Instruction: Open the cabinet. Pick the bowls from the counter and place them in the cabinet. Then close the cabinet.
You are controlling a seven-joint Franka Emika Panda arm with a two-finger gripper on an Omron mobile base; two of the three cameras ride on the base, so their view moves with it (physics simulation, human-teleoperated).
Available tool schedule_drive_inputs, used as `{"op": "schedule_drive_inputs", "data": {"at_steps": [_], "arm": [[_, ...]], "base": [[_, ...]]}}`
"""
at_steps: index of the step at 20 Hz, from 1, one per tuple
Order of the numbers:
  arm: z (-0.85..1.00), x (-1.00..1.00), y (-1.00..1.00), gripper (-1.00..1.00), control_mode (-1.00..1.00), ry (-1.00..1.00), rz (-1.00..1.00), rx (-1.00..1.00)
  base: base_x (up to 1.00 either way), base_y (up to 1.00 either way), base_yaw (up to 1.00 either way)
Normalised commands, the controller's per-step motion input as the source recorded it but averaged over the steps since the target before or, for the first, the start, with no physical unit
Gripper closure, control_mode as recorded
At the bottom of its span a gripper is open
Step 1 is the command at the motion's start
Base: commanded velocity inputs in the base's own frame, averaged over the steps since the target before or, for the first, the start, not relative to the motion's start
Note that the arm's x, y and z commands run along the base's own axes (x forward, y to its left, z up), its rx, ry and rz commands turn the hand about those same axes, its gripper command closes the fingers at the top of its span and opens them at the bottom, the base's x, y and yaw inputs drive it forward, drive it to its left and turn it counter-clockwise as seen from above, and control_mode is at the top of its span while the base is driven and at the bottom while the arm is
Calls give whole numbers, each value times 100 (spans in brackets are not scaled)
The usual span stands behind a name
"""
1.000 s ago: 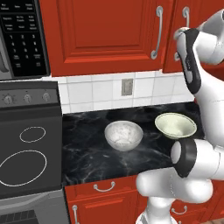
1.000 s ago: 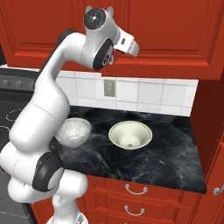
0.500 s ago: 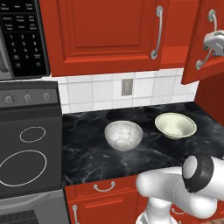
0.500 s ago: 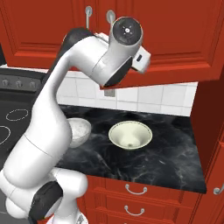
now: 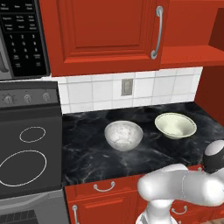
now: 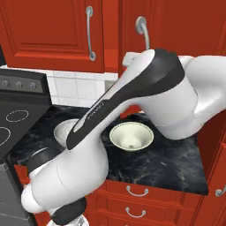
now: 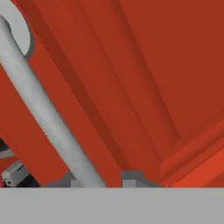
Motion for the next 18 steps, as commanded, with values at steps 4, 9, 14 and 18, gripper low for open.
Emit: {"op": "schedule_drive_inputs", "data": {"at_steps": [4,9,14,18], "arm": [[-93,-99,65,-100,-100,-77,22,-8],[-26,-81,46,-100,-100,-71,1,-9],[-33,-21,26,-100,-100,-66,-39,-12],[-64,3,44,-100,-100,-41,-85,-4]], "base": [[0,0,0],[0,0,0],[0,0,0],[0,0,0]]}}
